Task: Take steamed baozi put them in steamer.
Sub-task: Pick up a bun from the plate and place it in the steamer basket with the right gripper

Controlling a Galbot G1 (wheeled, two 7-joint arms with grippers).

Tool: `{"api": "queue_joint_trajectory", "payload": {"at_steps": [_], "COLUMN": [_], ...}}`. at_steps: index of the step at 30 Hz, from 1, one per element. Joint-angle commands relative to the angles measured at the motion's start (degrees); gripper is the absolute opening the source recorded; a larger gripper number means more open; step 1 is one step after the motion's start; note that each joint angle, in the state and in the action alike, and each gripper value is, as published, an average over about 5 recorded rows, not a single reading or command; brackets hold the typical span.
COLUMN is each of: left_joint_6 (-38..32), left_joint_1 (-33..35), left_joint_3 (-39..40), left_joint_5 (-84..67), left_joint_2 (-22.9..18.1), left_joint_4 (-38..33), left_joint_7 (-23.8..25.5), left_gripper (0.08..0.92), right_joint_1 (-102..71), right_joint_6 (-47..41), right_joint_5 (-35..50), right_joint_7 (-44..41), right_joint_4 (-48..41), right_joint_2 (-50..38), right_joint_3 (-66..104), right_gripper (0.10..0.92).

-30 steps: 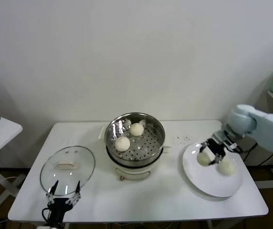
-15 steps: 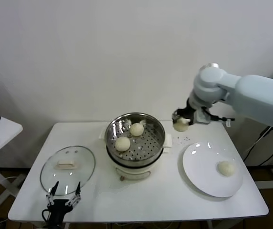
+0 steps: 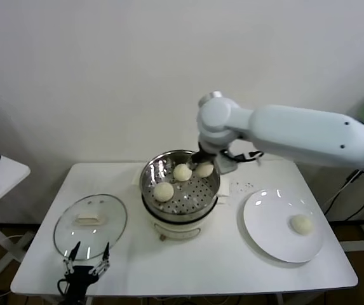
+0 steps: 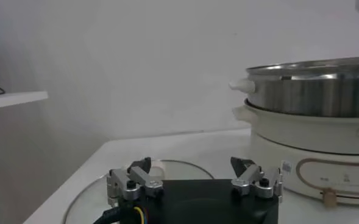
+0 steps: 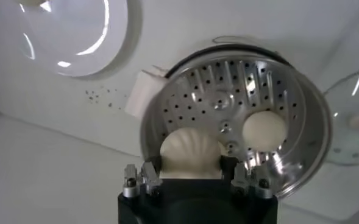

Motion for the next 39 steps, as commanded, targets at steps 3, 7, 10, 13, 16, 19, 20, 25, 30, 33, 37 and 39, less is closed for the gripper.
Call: {"api": "queue_joint_trajectory", "payload": {"at_steps": [3,7,10,13,16,19,20,25,30,33,37,39], "left_joint_6": [-0.23,-0.51,-0.58,-0.61,-0.66,-0.7,-0.71,-0.73,-0.69,-0.66,-0.63,-0.63], "left_joint_1": [0.5,0.89,0.93,0.92,0.96,0.98,0.99,0.97,0.85,0.74,0.67,0.66], "left_joint_3": [-0.26,-0.3,-0.27,-0.2,-0.15,-0.15,-0.15,-0.09,-0.07,-0.02,0.11,0.15], "left_joint_5": [-0.16,-0.37,-0.39,-0.37,-0.35,-0.34,-0.33,-0.17,-0.02,0.05,0.18,0.27], "left_joint_2": [0.43,0.79,0.82,0.78,0.73,0.64,0.62,0.49,0.43,0.4,0.29,0.25], "left_joint_4": [0.78,1.49,1.82,2.01,2.15,2.22,2.22,2.23,2.31,2.36,2.37,2.37], "left_joint_7": [0.11,0.11,0.1,0.1,0.09,0.08,0.07,0.07,0.07,0.07,0.07,0.07], "left_gripper": [0.823,0.823,0.823,0.823,0.823,0.823,0.823,0.823,0.823,0.823,0.823,0.823], "right_joint_1": [-11.12,-13.23,-13.82,-13.84,-13.62,-13.37,-13.32,-13.26,-13.19,-13.17,-13.25,-13.29], "right_joint_6": [1.29,0.67,0.57,0.29,-0.24,-0.72,-0.78,-0.77,-1.19,-1.3,-1.59,-1.75], "right_joint_5": [-5.39,-6.01,-5.86,-4.88,-3.21,-2.09,-2.03,-2.04,-1.38,-1.38,-1.31,-1.28], "right_joint_7": [-0.06,-0.15,-0.15,-0.19,-0.25,-0.26,-0.26,-0.23,-0.13,-0.08,0.12,0.37], "right_joint_4": [-4.01,-4.42,-4.58,-4.26,-3.71,-3.43,-3.56,-4.49,-4.35,-4.79,-5.23,-5.39], "right_joint_2": [9.74,9.7,9.71,9.52,9.09,8.74,8.7,8.55,8.01,7.74,7.21,7.01], "right_joint_3": [0.37,0.14,-0.02,-0.38,-0.88,-1.2,-1.18,-0.74,-0.66,-0.53,-0.6,-0.59], "right_gripper": [0.646,0.646,0.645,0.645,0.645,0.645,0.645,0.645,0.645,0.645,0.645,0.645]}}
